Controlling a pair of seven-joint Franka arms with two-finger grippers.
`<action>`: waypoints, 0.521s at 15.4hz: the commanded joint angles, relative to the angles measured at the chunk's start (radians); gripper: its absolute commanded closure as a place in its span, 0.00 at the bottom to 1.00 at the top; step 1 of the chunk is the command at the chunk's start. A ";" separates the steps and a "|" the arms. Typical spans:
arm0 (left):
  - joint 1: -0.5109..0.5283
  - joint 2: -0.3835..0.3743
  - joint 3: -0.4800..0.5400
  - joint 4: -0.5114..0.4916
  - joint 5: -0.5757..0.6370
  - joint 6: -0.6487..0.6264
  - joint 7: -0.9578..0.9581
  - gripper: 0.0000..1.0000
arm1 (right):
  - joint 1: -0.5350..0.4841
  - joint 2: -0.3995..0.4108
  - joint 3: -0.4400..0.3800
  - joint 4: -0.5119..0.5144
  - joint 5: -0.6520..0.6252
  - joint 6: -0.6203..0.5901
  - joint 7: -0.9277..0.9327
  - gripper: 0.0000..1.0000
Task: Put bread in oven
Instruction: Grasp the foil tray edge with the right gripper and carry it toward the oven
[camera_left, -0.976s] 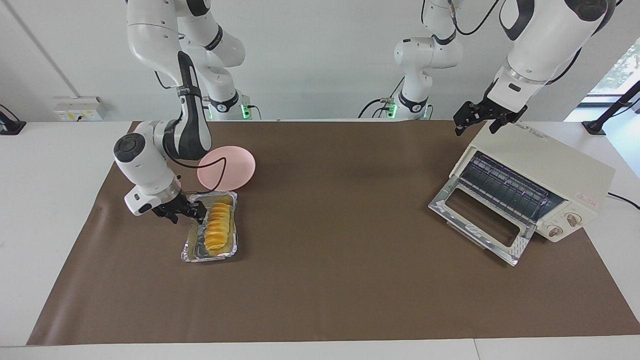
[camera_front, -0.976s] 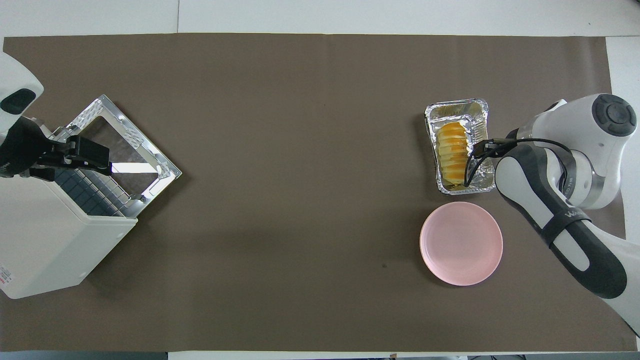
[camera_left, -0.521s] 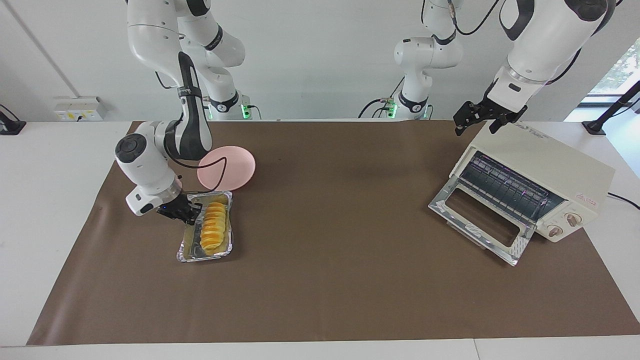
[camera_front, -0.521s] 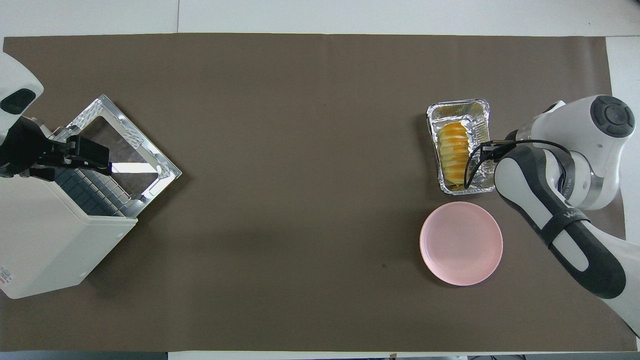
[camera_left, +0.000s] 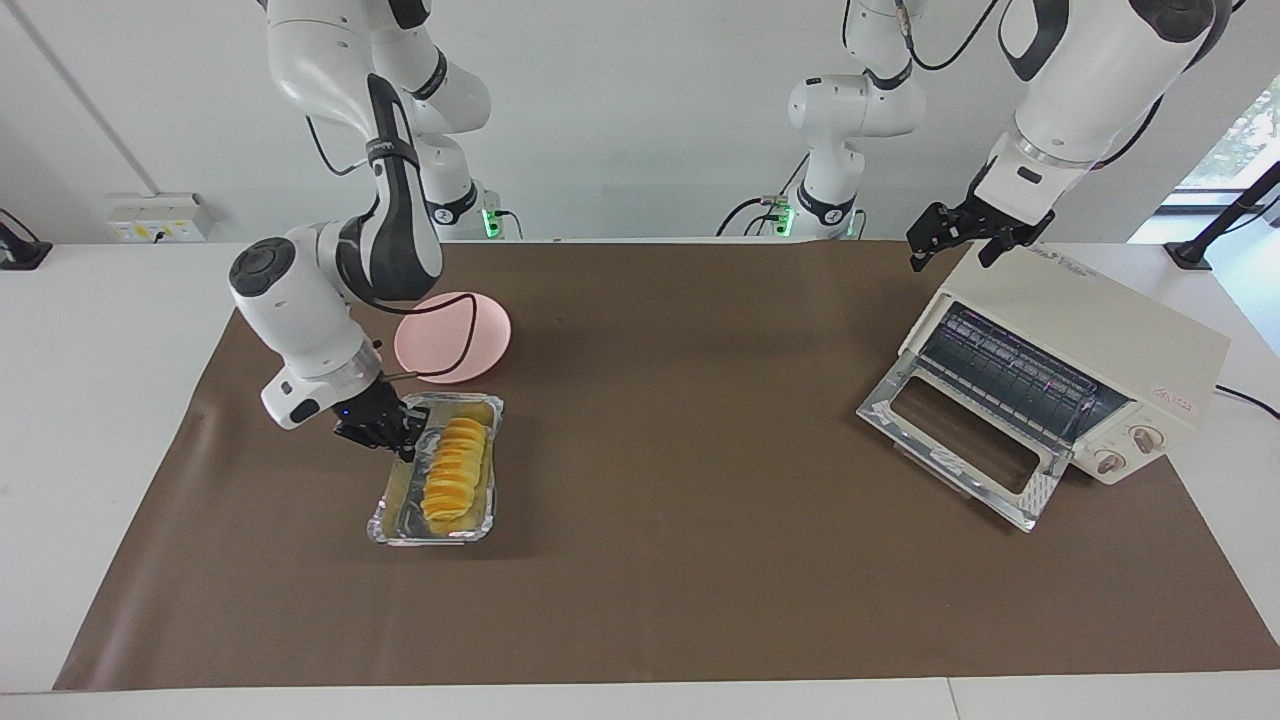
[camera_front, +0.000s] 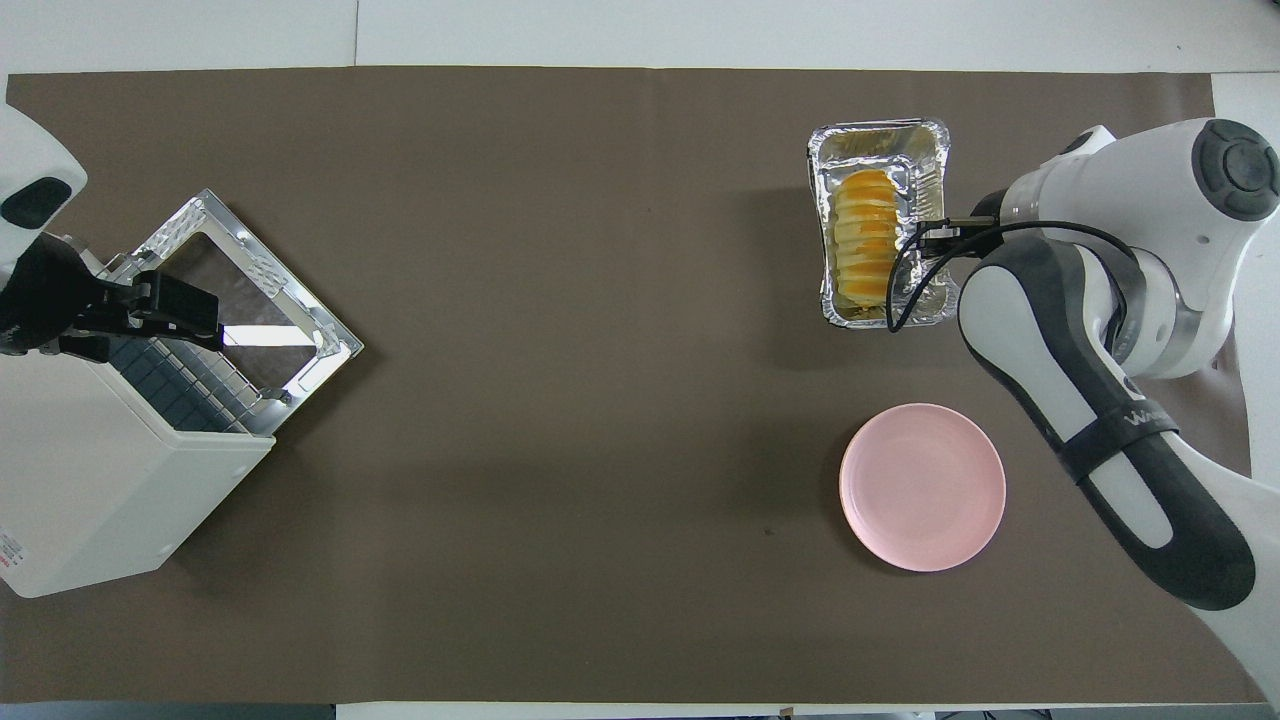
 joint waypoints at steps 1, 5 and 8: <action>0.008 -0.015 -0.005 -0.009 -0.005 -0.003 0.009 0.00 | 0.088 0.041 -0.001 0.081 0.010 -0.018 0.103 1.00; 0.008 -0.015 -0.005 -0.009 -0.005 -0.003 0.009 0.00 | 0.234 0.196 -0.007 0.369 -0.033 -0.234 0.297 1.00; 0.008 -0.015 -0.003 -0.009 -0.003 -0.003 0.009 0.00 | 0.312 0.302 -0.002 0.486 -0.050 -0.247 0.449 1.00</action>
